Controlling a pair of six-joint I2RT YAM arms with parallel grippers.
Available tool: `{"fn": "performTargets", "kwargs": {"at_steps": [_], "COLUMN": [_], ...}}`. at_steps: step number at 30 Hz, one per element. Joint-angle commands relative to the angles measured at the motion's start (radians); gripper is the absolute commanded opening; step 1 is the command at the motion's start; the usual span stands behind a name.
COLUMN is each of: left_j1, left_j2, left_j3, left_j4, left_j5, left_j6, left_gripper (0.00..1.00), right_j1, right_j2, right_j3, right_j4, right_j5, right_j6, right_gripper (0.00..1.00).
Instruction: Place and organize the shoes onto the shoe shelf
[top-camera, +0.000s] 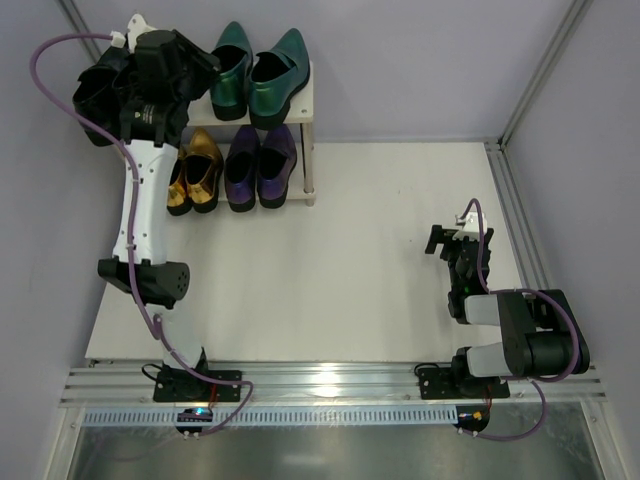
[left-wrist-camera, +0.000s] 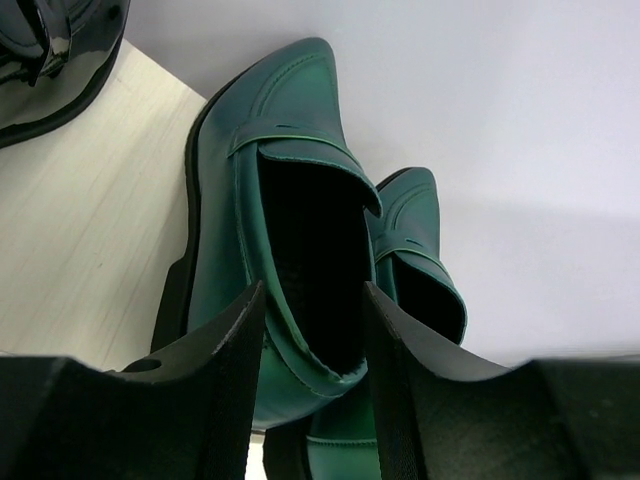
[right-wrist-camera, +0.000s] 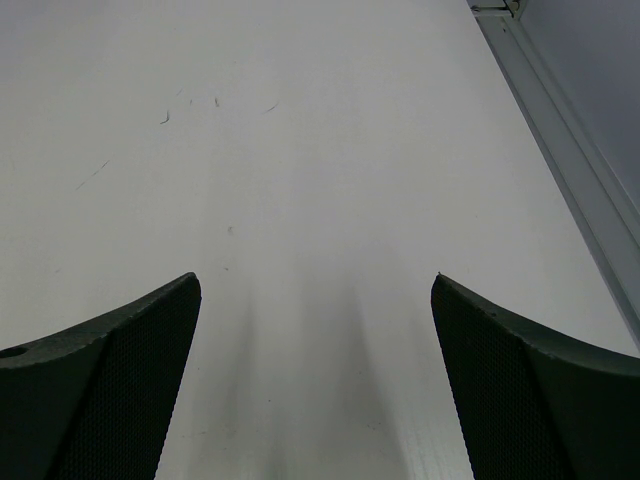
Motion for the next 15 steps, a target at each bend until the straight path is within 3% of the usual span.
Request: {"fn": "performTargets", "kwargs": {"at_steps": [1, 5, 8, 11, 14, 15], "left_j1": [0.004, 0.004, 0.003, 0.004, 0.004, 0.004], "left_j2": [-0.021, -0.042, -0.059, -0.055, -0.045, -0.045], "left_j3": [0.040, 0.012, -0.012, -0.016, -0.017, -0.014], "left_j4": [-0.036, -0.065, -0.062, -0.076, -0.082, -0.082], "left_j5": [0.047, 0.045, 0.050, 0.067, 0.081, 0.082], "left_j6": [0.011, 0.027, 0.033, 0.036, 0.035, 0.035], "left_gripper": [0.43, 0.38, 0.27, 0.23, 0.12, 0.04], "right_j1": [-0.003, -0.003, -0.003, -0.003, -0.003, -0.003], "right_j2": [-0.012, -0.014, -0.014, -0.012, -0.012, -0.014], "right_j3": [0.009, 0.009, 0.007, 0.009, 0.009, 0.009], "right_j4": [0.051, 0.050, 0.050, 0.051, 0.051, 0.050], "right_j5": [-0.009, -0.009, -0.009, -0.009, -0.009, -0.009], "right_j6": [0.014, 0.014, 0.014, 0.014, 0.014, 0.014], "right_gripper": [0.97, 0.97, 0.97, 0.97, 0.97, 0.97]}}
